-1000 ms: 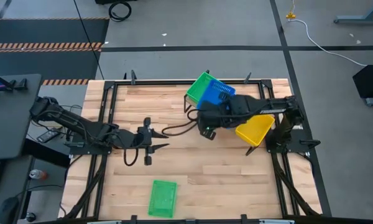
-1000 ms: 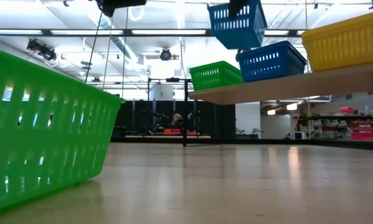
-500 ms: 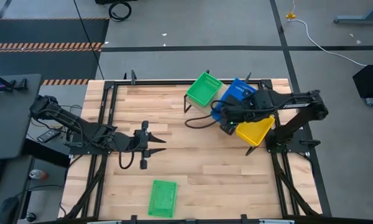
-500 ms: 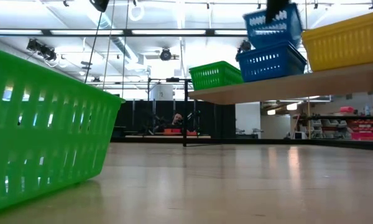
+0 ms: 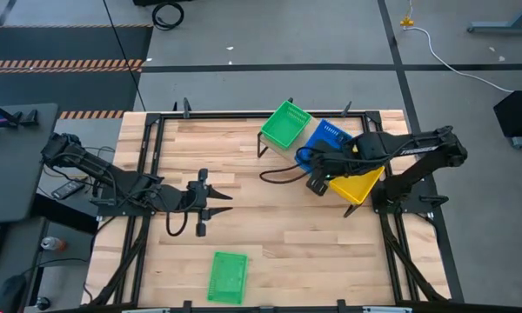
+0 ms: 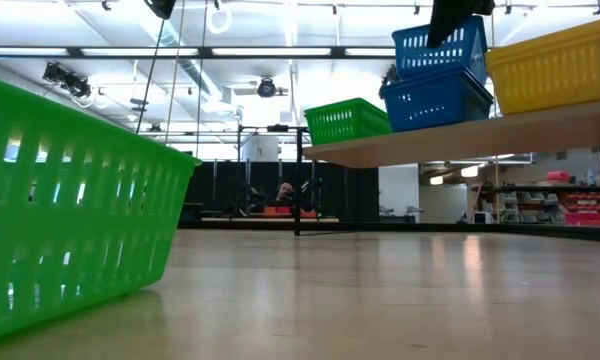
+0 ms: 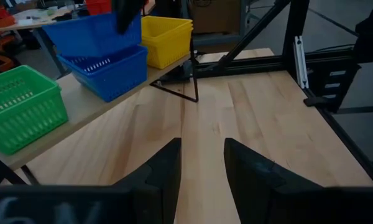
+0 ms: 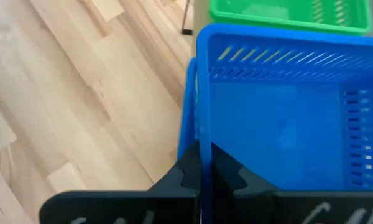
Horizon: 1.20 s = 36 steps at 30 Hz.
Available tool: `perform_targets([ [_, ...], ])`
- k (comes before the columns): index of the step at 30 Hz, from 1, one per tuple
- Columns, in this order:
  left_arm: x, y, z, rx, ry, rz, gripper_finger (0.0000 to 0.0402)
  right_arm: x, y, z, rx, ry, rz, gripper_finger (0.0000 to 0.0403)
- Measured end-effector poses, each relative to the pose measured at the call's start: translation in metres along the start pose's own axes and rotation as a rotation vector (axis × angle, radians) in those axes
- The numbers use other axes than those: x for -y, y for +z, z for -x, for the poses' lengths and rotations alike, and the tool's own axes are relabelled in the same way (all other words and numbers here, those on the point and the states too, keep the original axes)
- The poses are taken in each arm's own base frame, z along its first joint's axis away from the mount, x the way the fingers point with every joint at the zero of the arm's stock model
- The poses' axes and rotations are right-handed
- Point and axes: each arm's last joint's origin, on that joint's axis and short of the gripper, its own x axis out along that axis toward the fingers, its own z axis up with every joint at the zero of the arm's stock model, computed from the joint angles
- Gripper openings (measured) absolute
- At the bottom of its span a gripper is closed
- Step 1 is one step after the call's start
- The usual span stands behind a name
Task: Stack baskets on shelf by color
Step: Stack the blue bin on top of the blue bins on the shelf, then stack the green bin on top of the green bins on the shelf
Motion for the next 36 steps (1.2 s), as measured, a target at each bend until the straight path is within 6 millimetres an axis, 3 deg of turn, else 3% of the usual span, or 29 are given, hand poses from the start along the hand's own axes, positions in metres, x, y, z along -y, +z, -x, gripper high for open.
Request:
perform_targets([
  [8, 0.000, 0.000, 0.000, 0.000, 0.000, 0.000, 0.0128, -0.013, 0.002, -0.017, -0.067, -0.005, 0.032, 0.0011],
  [17, 0.000, 0.000, 0.000, -0.001, 0.000, 0.000, 0.0128, -0.009, 0.005, -0.022, -0.070, -0.044, 0.020, 0.0026],
  [31, 0.000, 0.000, 0.000, -0.001, 0.000, 0.000, 0.0128, -0.010, 0.006, -0.022, -0.049, -0.056, 0.046, 0.0164],
  [36, 0.000, 0.000, 0.000, -0.001, 0.000, 0.000, 0.0128, -0.013, 0.003, -0.022, -0.072, -0.051, 0.076, 0.0189],
])
